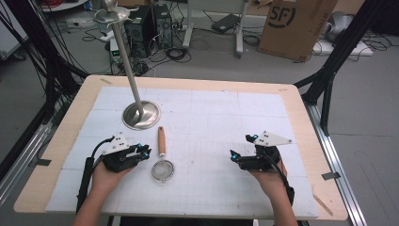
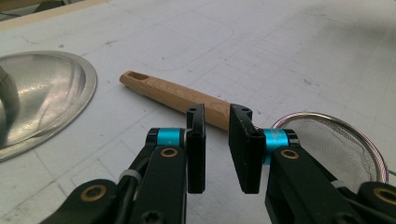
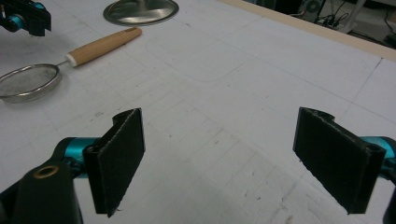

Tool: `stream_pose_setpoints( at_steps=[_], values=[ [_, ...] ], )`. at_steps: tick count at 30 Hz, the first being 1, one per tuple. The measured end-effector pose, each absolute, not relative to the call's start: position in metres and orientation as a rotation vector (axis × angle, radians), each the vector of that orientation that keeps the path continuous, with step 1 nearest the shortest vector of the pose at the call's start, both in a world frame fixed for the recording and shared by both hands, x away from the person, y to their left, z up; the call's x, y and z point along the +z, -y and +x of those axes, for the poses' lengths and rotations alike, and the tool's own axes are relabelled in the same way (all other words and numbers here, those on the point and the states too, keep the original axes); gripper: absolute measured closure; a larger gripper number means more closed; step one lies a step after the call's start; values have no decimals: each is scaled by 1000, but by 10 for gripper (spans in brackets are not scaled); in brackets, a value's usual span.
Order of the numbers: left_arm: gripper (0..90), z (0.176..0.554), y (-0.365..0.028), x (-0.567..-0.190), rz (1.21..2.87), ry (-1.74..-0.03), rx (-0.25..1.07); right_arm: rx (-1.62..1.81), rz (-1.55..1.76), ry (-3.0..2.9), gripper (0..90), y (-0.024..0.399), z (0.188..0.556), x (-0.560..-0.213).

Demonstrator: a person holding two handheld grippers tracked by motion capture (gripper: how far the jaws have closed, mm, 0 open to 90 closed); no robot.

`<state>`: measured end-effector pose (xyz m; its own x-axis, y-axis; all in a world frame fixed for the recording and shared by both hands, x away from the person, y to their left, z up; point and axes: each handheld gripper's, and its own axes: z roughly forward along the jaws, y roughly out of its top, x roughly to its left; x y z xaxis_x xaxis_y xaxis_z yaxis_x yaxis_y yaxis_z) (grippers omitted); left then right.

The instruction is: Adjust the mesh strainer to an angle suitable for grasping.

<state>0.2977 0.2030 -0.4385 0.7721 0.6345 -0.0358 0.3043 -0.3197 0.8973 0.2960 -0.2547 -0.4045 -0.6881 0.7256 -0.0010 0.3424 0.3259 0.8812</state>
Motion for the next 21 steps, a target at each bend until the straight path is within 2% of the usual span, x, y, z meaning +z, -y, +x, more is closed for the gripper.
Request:
stream_pose_setpoints(
  at_steps=[4, 13, 21],
  values=[
    [733, 298, -201, -438, 1910, -719, 404, 1319, 946, -2201, 159, 255, 297, -405],
    [563, 315, -194, -434, 1887, -878, 415, 1325, 949, -2206, 159, 256, 297, -405],
    [434, 327, -184, -435, 1902, -920, 412, 1322, 949, -2209, 159, 255, 297, -405]
  ],
)
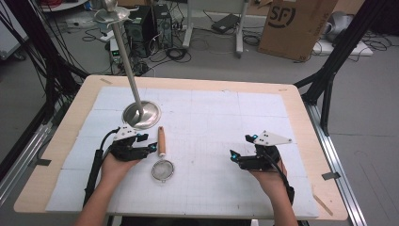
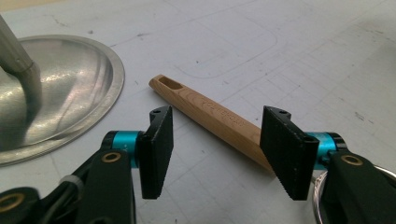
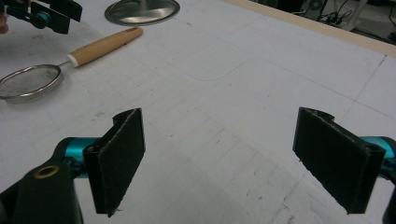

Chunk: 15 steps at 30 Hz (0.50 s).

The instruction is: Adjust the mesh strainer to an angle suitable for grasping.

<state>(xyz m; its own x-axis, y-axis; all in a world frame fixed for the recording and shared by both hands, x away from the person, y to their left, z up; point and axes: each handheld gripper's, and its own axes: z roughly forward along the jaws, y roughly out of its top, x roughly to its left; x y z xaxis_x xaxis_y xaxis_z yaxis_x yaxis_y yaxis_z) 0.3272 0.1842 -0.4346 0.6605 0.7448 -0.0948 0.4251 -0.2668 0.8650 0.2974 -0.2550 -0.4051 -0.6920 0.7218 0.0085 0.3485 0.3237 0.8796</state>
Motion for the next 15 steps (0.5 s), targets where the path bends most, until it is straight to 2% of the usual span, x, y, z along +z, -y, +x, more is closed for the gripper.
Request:
stream_pose_setpoints(
  at_steps=[5, 15],
  values=[
    [330, 330, -174, -434, 1919, -935, 440, 1310, 947, -2212, 159, 254, 297, -406],
    [303, 330, -156, -434, 1978, -902, 446, 1302, 948, -2217, 159, 254, 297, -406]
  ],
)
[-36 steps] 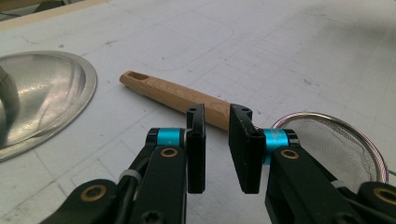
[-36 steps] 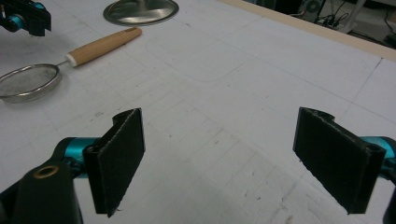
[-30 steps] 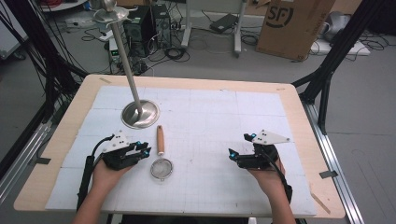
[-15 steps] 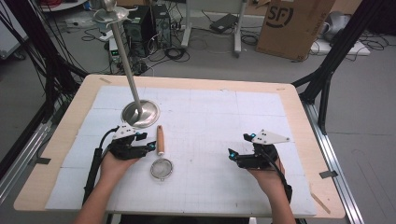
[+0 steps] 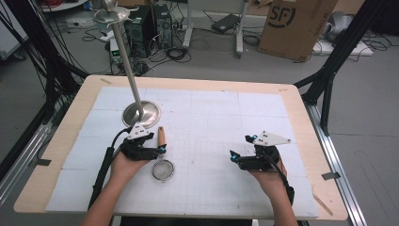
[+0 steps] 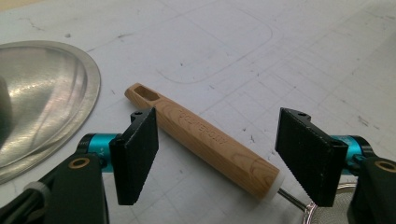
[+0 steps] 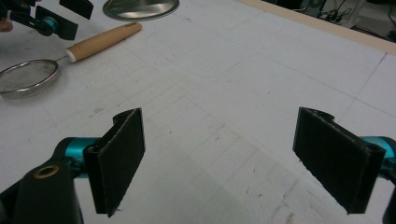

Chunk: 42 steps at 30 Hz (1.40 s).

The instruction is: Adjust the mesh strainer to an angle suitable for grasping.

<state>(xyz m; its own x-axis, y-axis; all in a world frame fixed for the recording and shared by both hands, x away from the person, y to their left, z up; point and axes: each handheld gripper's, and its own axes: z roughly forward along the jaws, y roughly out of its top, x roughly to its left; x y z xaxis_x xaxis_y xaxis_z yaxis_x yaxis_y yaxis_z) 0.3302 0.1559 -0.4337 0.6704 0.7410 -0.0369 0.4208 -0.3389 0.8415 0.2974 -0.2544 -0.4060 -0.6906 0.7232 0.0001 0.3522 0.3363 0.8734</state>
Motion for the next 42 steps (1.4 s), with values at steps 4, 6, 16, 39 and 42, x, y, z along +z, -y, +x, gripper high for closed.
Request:
stream_pose_setpoints(
  at_steps=[4, 6, 16, 39, 42],
  values=[
    [299, 331, -153, -438, 2005, -910, 438, 1299, 945, -2222, 159, 253, 298, -407],
    [299, 331, -153, -439, 2011, -910, 435, 1297, 945, -2227, 159, 253, 298, -407],
    [301, 335, -148, -446, 2045, -922, 377, 1287, 950, -2233, 159, 251, 299, -409],
    [542, 328, -144, -441, 2203, -757, 314, 1282, 953, -2237, 159, 251, 299, -410],
    [562, 327, -144, -440, 2208, -744, 309, 1278, 953, -2241, 159, 251, 299, -410]
  ],
)
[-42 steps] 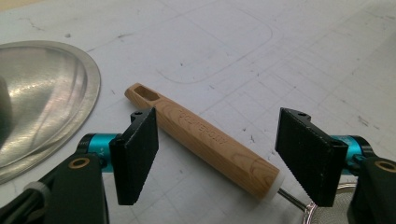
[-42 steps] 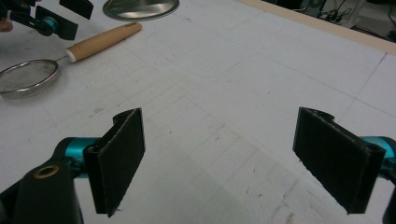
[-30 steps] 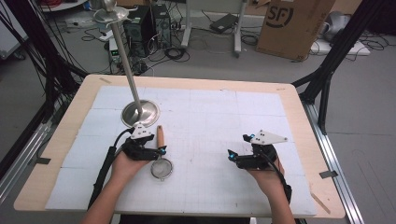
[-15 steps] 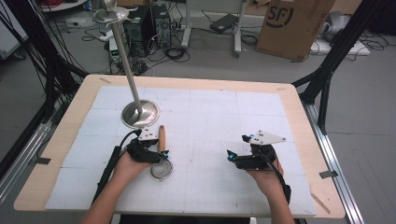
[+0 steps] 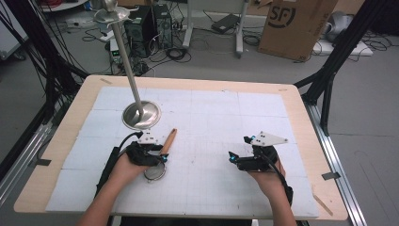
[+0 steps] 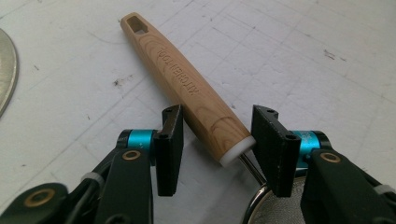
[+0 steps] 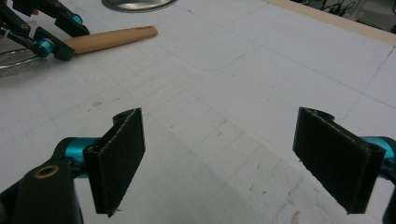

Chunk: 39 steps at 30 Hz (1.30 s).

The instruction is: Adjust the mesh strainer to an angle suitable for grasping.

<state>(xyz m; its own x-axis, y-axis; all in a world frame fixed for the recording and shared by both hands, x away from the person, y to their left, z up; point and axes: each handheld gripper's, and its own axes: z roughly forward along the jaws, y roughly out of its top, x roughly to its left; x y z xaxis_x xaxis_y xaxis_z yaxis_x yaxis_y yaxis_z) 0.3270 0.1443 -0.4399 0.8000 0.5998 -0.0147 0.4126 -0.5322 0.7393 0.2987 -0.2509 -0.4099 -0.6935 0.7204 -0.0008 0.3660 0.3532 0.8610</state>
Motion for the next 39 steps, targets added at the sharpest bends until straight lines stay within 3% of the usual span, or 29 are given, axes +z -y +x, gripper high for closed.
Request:
stream_pose_setpoints(
  at_steps=[8, 16, 28, 39],
  values=[
    [609, 325, -140, -433, 2267, -692, 301, 1283, 952, -2237, 159, 251, 299, -410],
    [569, 326, -137, -434, 2285, -721, 266, 1285, 950, -2239, 159, 252, 299, -410],
    [658, 323, -136, -428, 2332, -663, 250, 1283, 951, -2237, 159, 252, 299, -410],
    [657, 319, -124, -426, 2401, -595, 185, 1282, 950, -2238, 159, 252, 299, -410]
  ],
)
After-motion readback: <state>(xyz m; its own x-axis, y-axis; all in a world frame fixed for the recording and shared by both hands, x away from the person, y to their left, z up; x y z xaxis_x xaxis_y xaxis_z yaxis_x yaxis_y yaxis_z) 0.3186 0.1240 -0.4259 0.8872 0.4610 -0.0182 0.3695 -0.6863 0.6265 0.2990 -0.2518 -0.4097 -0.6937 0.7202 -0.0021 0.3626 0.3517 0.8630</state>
